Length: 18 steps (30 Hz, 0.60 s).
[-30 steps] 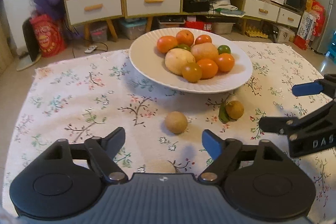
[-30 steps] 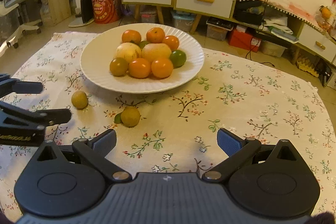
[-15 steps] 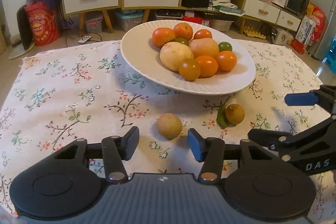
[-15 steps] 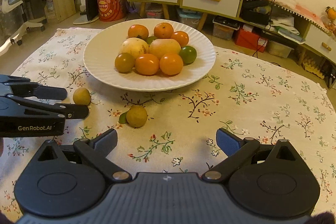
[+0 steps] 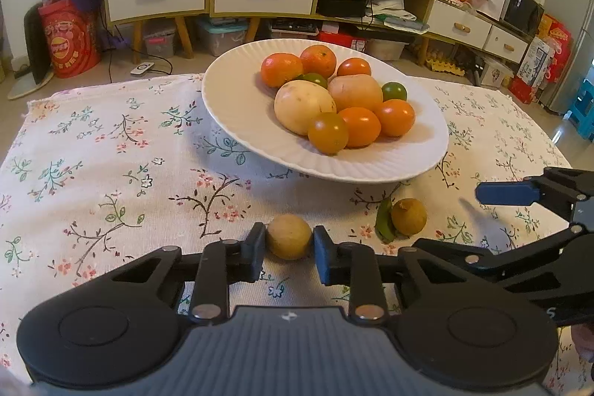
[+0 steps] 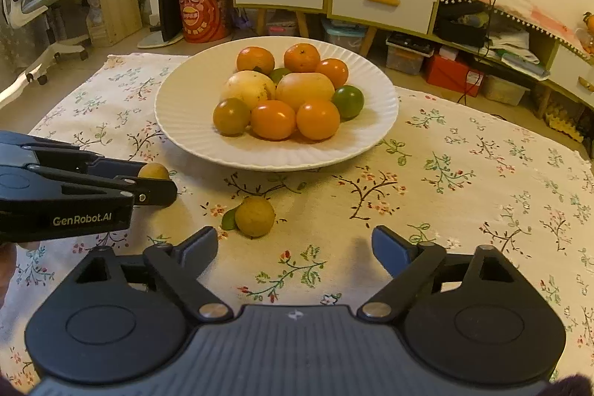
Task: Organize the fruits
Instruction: 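Close the left tool on a small brown fruit while the right tool closes on the other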
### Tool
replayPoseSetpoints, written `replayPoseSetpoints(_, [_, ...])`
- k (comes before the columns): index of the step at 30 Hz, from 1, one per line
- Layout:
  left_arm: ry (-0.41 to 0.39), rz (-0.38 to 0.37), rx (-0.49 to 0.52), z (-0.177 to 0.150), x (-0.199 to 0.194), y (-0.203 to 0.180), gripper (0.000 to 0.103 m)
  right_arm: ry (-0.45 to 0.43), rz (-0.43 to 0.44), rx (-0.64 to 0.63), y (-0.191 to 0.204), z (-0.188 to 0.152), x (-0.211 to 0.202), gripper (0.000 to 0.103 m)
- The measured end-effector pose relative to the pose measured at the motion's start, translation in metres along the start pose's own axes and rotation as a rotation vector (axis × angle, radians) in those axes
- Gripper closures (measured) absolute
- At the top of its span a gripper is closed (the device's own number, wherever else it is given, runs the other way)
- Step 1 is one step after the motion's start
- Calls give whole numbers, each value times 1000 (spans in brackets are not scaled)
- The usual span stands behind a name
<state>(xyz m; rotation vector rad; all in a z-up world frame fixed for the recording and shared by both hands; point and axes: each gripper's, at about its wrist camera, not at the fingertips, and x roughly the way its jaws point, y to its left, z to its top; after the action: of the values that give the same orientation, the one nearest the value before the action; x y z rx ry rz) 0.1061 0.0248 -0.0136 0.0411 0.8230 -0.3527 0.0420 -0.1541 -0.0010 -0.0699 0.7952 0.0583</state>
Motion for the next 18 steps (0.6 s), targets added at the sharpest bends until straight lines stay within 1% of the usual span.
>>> replayPoseSetpoints(1, [1, 2, 3, 0, 0, 0, 101, 3, 3, -2, 0, 0, 1, 21])
replayPoseSetpoints(4, [6, 5, 8, 1, -1, -1, 102, 12, 13, -7, 2, 1, 3, 34])
replayPoseSetpoints(7, [12, 10, 9, 1, -2, -1, 102, 17, 22, -11, 5, 1, 3, 41])
replayPoseSetpoints(11, [17, 16, 3, 2, -5, 2, 102, 14, 35, -14, 8, 3, 2, 45])
replayPoseSetpoints(18, [22, 22, 0, 2, -9, 5, 102, 22, 54, -30, 16, 7, 5, 57])
